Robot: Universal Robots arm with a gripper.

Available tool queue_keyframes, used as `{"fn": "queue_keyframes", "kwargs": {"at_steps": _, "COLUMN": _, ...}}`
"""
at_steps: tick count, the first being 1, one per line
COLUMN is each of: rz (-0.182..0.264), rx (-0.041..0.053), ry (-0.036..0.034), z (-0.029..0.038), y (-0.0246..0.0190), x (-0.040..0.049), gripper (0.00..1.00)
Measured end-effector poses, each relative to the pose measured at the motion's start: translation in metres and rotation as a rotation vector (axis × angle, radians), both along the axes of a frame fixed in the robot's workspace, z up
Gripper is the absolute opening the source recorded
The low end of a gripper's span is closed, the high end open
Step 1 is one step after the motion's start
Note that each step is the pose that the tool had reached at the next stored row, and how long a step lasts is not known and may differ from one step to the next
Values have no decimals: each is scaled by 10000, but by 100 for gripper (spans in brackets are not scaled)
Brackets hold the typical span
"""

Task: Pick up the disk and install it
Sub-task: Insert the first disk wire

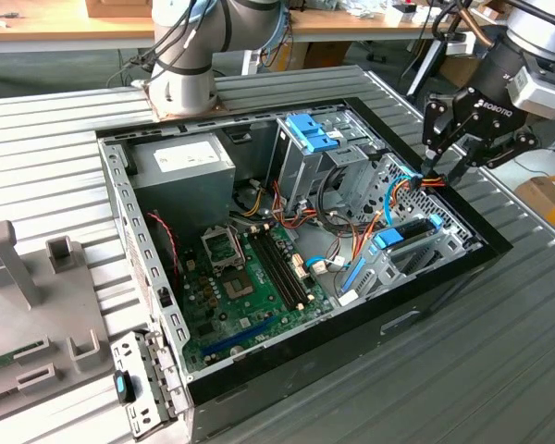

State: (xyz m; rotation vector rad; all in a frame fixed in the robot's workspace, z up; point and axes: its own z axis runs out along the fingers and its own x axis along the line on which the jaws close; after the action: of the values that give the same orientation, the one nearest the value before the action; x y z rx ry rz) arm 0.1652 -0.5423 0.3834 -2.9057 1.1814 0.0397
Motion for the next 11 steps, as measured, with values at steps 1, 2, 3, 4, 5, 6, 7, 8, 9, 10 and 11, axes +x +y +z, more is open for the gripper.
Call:
{"fn": "queue_keyframes", "kwargs": {"at_steps": 1, "rz": 100, "rx": 1, "ry": -1, "z": -3, "y": 0, "x": 25, "gripper": 44}}
{"fn": "queue_keyframes", "kwargs": {"at_steps": 2, "rz": 243, "rx": 1, "ry": 0, "z": -7, "y": 0, "x": 51, "gripper": 44}}
{"fn": "queue_keyframes", "kwargs": {"at_steps": 3, "rz": 400, "rx": 0, "ry": 0, "z": -10, "y": 0, "x": 70, "gripper": 44}}
{"fn": "queue_keyframes", "kwargs": {"at_steps": 4, "rz": 540, "rx": 1, "ry": 0, "z": -13, "y": 0, "x": 87, "gripper": 44}}
{"fn": "queue_keyframes", "kwargs": {"at_steps": 5, "rz": 604, "rx": 0, "ry": 0, "z": -13, "y": 1, "x": 91, "gripper": 44}}
{"fn": "queue_keyframes", "kwargs": {"at_steps": 6, "rz": 605, "rx": -1, "ry": 0, "z": -13, "y": 0, "x": 91, "gripper": 44}}
{"fn": "queue_keyframes", "kwargs": {"at_steps": 7, "rz": 606, "rx": -1, "ry": 0, "z": -13, "y": 0, "x": 91, "gripper": 44}}
{"fn": "queue_keyframes", "kwargs": {"at_steps": 8, "rz": 606, "rx": -1, "ry": 0, "z": -13, "y": 0, "x": 92, "gripper": 44}}
{"fn": "queue_keyframes", "kwargs": {"at_steps": 9, "rz": 607, "rx": -1, "ry": 0, "z": -13, "y": 0, "x": 92, "gripper": 44}}
{"fn": "queue_keyframes", "kwargs": {"at_steps": 10, "rz": 616, "rx": 1, "ry": 0, "z": -15, "y": -2, "x": 98, "gripper": 44}}
{"fn": "queue_keyframes", "kwargs": {"at_steps": 11, "rz": 646, "rx": -1, "ry": 0, "z": -16, "y": -7, "x": 105, "gripper": 44}}
